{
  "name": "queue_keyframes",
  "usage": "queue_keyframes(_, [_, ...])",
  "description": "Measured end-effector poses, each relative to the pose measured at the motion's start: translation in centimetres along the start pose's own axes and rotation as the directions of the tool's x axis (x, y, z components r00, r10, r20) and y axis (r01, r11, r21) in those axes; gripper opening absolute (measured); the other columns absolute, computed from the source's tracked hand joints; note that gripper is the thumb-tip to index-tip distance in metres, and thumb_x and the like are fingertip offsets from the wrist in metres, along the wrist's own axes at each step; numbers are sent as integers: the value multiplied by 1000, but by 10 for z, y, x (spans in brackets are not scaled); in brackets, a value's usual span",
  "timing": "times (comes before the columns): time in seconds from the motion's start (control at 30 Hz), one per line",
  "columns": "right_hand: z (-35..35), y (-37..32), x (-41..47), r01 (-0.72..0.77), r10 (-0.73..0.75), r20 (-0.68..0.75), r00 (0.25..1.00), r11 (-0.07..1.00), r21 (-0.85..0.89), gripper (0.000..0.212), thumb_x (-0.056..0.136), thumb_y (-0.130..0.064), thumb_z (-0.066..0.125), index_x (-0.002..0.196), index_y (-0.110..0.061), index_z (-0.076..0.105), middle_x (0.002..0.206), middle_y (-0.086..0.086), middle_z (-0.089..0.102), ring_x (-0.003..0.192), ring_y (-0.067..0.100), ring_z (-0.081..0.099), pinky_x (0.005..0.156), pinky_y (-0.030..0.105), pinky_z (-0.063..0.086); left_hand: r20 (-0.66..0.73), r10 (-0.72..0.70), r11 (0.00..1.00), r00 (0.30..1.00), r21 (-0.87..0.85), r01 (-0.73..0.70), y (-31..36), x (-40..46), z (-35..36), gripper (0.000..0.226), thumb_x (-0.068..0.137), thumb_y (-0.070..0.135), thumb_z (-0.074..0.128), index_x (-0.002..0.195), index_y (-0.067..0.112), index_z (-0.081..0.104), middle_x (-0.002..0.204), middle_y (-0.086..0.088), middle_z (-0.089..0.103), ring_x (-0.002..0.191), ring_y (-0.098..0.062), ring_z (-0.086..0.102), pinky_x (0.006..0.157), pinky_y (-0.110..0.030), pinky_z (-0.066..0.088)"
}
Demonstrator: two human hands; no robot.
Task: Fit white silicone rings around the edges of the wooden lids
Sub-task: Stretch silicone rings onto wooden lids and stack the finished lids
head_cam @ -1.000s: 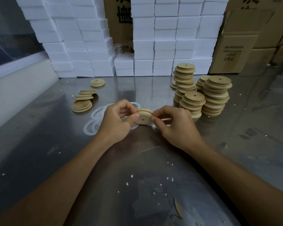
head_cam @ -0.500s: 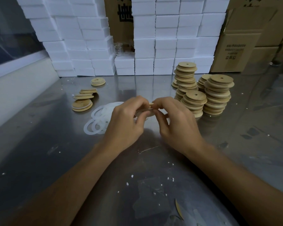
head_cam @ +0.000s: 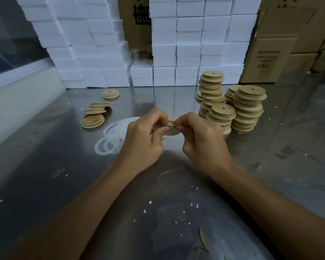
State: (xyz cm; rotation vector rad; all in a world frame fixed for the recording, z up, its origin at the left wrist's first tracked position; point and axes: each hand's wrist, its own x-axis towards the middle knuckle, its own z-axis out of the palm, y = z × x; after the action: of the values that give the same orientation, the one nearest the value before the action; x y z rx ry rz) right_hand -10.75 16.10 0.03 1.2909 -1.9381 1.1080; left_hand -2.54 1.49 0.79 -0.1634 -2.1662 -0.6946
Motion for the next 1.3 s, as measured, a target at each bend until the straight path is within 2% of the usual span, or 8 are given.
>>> queue_keyframes(0.2, [2, 3, 0, -41, 39, 15, 999, 992, 121, 11, 91, -9, 69, 96, 0, 68, 90, 7, 72, 80, 19, 70, 69, 40, 58, -42, -102, 992, 994, -73, 99, -2, -1, -1, 5, 85, 8, 63, 88, 9, 59, 86, 1, 65, 83, -13, 62, 66, -43, 57])
queue_keyframes(0.43, [2, 6, 1, -105, 101, 31, 994, 984, 142, 3, 87, 0, 68, 90, 0, 66, 86, 5, 69, 78, 17, 66, 69, 35, 54, -33, -141, 984, 990, -112, 136, -1, -3, 1, 7, 85, 11, 63, 88, 13, 56, 90, -1, 66, 89, -16, 64, 68, -39, 59])
queue_keyframes(0.6, [3, 3, 0, -145, 149, 4, 989, 960, 239, 5, 88, -2, 68, 92, -4, 68, 89, 0, 70, 86, 6, 67, 77, 12, 52, -46, -203, 968, 978, -159, 193, -1, -1, 0, 16, 85, 5, 67, 85, 16, 55, 89, 0, 65, 91, -17, 64, 74, -36, 59])
queue_keyframes(0.73, [3, 5, 0, -203, 196, 55, 979, 932, 301, 7, 89, -4, 69, 95, -6, 66, 87, -11, 67, 85, 1, 67, 76, 11, 52, -53, -277, 945, 959, -193, 263, -4, 0, -1, 22, 85, 1, 69, 84, 18, 55, 87, 1, 65, 91, -18, 65, 85, -38, 57])
queue_keyframes(1.03, [5, 8, -1, -234, 221, 78, 972, 912, 337, 13, 89, -8, 70, 93, -16, 61, 87, -13, 67, 84, 1, 68, 74, 13, 53, -44, -329, 910, 943, -279, 305, -2, 2, -2, 24, 85, -1, 68, 82, 19, 56, 88, -7, 65, 89, -24, 67, 83, -43, 58])
queue_keyframes(1.1, [5, 8, -1, -241, 223, 92, 970, 903, 356, 15, 89, -10, 71, 96, -17, 60, 87, -11, 68, 83, 4, 70, 75, 17, 55, -15, -394, 860, 919, -358, 363, -2, 2, -3, 25, 86, -4, 66, 81, 18, 56, 88, -10, 67, 88, -26, 69, 78, -41, 59])
queue_keyframes(1.23, [5, 9, -1, -259, 247, 79, 966, 904, 340, 19, 89, -8, 70, 92, -22, 57, 79, -18, 65, 75, 2, 67, 66, 12, 50, 203, -589, 549, 782, -610, 572, 0, 3, -3, 18, 89, -6, 62, 82, 10, 56, 90, -6, 71, 89, -22, 73, 67, -35, 60])
queue_keyframes(1.3, [5, 8, -2, -268, 262, 64, 963, 911, 314, 20, 88, -5, 70, 90, -21, 58, 78, -19, 64, 75, 0, 64, 63, 12, 49, 213, -574, 587, 791, -567, 578, -2, 2, -4, 17, 89, -3, 64, 82, 11, 57, 90, -5, 72, 88, -21, 73, 66, -36, 61])
